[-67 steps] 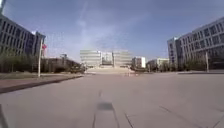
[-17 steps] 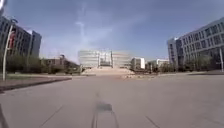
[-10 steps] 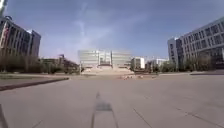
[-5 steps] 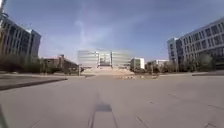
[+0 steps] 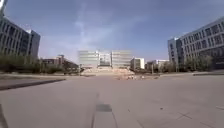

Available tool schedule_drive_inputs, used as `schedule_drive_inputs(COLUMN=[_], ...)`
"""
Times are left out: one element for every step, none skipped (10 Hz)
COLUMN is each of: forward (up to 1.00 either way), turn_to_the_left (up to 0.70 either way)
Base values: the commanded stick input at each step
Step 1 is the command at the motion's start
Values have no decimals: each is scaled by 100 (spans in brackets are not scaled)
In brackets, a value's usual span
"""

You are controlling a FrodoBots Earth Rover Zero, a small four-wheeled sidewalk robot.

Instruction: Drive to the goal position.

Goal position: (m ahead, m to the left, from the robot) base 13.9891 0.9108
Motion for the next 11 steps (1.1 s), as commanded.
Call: schedule_drive_inputs(forward=[70,70,70,70,70,70,70,70,70,70,70], turn_to_the_left=[0,0,0,0,0,0,0,0,0,0,0])
